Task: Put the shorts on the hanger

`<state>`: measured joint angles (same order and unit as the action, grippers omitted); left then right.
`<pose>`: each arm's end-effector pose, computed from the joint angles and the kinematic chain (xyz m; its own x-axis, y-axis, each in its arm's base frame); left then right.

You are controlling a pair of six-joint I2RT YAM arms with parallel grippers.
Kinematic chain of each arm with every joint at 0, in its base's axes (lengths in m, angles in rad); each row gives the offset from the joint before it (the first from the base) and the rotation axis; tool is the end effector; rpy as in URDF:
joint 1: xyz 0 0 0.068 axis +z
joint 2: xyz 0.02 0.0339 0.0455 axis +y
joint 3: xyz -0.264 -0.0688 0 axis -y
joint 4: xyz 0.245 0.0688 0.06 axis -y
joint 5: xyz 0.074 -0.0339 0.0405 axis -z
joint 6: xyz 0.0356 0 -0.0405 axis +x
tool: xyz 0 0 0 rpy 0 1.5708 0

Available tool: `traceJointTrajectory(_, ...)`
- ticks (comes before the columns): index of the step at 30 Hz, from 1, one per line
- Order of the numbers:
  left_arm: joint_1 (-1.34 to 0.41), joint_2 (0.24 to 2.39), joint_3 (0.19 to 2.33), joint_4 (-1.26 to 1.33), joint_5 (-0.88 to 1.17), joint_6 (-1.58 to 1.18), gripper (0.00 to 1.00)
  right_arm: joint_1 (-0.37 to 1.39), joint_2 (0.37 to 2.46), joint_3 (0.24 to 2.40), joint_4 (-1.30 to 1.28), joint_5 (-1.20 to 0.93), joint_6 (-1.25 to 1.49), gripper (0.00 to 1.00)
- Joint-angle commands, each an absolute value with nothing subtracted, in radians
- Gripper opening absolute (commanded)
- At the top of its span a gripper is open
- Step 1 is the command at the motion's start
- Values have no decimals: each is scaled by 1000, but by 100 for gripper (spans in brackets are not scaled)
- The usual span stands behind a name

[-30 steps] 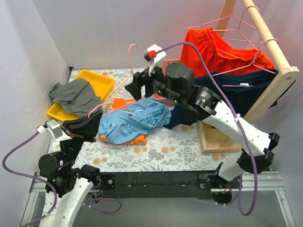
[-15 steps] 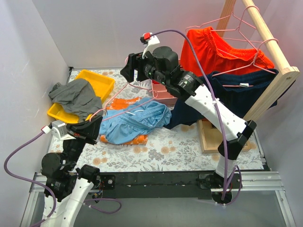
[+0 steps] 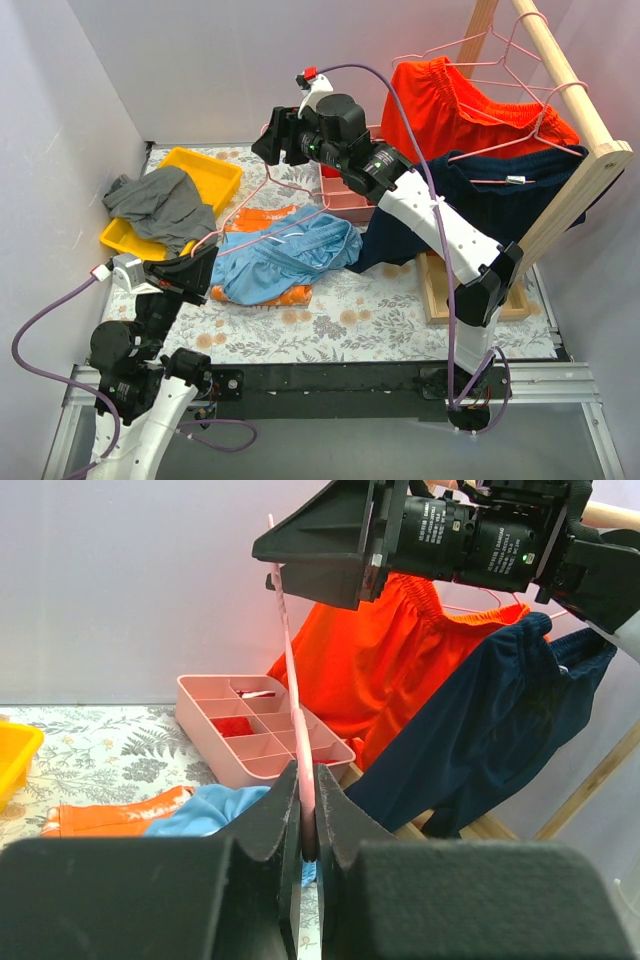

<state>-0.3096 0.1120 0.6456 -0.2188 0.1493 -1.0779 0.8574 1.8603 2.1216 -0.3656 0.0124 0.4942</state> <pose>0.0383 -0.0178 0.3531 -0.2446 -0.8364 -0.4905 0.4661 0.3422 -0.8159 0.2788 0.3215 0.4764 -0.4148 0.2455 -0.8762 -0.6262 0.6216 0.4706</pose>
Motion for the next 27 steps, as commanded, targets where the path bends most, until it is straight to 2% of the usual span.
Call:
traceJointTrajectory(1,-305,130,641,-221,175,-1072,0,864,1839,2089,-265,-71,555,71)
traceJointTrajectory(11,-305,152,650,-216,161,-1052,0,864,1772,1888,-190,-92,588,78)
traceJointTrajectory(18,-305,156,646,-239,199,-1055,0,859,1821,2023,-202,-68,545,77)
traceJointTrajectory(23,-305,163,660,-275,225,-1057,0,850,1897,2155,-222,-84,534,73)
traceJointTrajectory(26,-305,178,678,-307,230,-1057,0,850,1902,2151,-212,-95,525,55)
traceJointTrajectory(27,-305,198,699,-319,232,-1057,0,851,1901,2146,-207,-101,519,41)
